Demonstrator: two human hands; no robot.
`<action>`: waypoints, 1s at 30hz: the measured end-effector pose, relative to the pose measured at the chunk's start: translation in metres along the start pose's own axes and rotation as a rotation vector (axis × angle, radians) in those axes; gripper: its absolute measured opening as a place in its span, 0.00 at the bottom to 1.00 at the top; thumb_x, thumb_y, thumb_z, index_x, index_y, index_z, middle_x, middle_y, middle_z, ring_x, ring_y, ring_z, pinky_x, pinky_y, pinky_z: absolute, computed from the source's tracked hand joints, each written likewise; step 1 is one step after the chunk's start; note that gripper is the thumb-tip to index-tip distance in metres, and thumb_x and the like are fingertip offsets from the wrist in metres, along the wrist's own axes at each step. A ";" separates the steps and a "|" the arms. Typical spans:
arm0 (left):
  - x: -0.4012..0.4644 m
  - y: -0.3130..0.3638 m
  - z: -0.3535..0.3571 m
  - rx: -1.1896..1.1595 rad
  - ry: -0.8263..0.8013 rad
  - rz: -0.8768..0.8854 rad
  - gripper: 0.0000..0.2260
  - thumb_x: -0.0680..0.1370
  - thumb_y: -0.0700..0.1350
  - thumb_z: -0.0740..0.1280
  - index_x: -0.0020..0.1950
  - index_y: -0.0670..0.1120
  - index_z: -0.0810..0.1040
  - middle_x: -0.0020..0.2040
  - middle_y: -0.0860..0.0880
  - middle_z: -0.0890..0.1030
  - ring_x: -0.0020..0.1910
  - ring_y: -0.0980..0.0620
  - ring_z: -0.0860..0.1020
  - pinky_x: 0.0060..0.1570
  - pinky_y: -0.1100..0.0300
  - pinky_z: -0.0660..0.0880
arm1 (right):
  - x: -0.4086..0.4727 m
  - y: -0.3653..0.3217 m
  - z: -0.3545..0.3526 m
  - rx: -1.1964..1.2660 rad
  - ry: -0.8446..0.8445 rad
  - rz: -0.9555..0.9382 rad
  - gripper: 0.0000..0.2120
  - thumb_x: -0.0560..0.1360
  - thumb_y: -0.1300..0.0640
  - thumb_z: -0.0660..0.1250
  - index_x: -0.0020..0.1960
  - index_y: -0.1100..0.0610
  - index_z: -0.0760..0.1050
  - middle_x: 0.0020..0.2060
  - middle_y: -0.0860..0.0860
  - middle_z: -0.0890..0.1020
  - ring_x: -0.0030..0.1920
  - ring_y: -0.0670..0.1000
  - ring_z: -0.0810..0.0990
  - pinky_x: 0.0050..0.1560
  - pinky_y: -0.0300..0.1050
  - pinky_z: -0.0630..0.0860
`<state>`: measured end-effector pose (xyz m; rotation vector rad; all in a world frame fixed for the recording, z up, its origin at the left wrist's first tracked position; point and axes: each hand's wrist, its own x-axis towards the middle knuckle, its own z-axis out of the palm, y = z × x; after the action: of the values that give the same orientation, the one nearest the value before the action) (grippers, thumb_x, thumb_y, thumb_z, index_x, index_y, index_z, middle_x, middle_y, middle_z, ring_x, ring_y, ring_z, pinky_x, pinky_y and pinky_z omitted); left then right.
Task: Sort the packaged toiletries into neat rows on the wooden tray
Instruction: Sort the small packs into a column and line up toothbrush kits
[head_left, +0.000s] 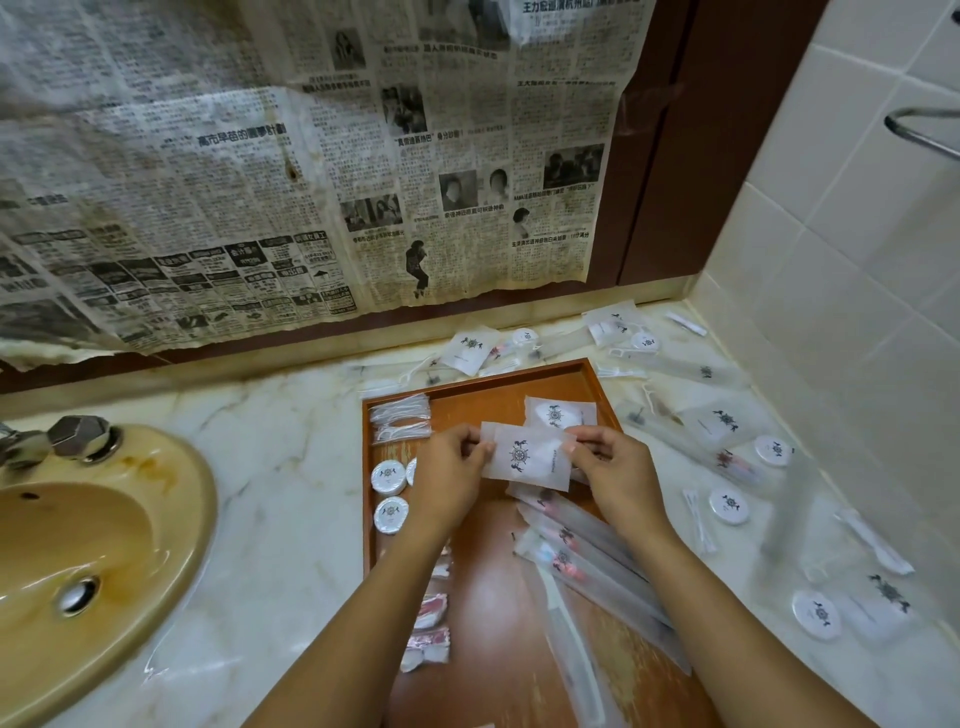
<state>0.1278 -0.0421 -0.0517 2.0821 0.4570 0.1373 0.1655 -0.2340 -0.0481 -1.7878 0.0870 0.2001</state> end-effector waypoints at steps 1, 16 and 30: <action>-0.005 -0.002 -0.003 -0.008 0.008 -0.011 0.03 0.78 0.43 0.69 0.46 0.49 0.82 0.41 0.54 0.83 0.42 0.55 0.80 0.42 0.57 0.78 | -0.004 0.000 0.002 0.022 -0.022 0.026 0.07 0.77 0.61 0.69 0.54 0.55 0.81 0.46 0.49 0.83 0.42 0.43 0.82 0.41 0.34 0.80; -0.113 -0.051 -0.049 -0.093 0.054 -0.116 0.04 0.78 0.42 0.69 0.45 0.50 0.81 0.40 0.52 0.82 0.38 0.56 0.82 0.34 0.61 0.80 | -0.088 0.019 0.030 -0.180 -0.224 0.087 0.01 0.75 0.61 0.71 0.47 0.57 0.81 0.35 0.51 0.82 0.27 0.42 0.76 0.29 0.33 0.72; -0.203 -0.088 -0.068 0.116 0.077 -0.033 0.12 0.77 0.44 0.68 0.58 0.57 0.75 0.35 0.54 0.76 0.36 0.57 0.76 0.37 0.60 0.74 | -0.162 0.042 0.039 -0.266 -0.313 0.092 0.06 0.74 0.61 0.71 0.49 0.52 0.81 0.37 0.51 0.84 0.27 0.38 0.76 0.30 0.33 0.73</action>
<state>-0.1018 -0.0225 -0.0733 2.1877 0.5572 0.1752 -0.0044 -0.2137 -0.0676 -1.9952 -0.0856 0.5766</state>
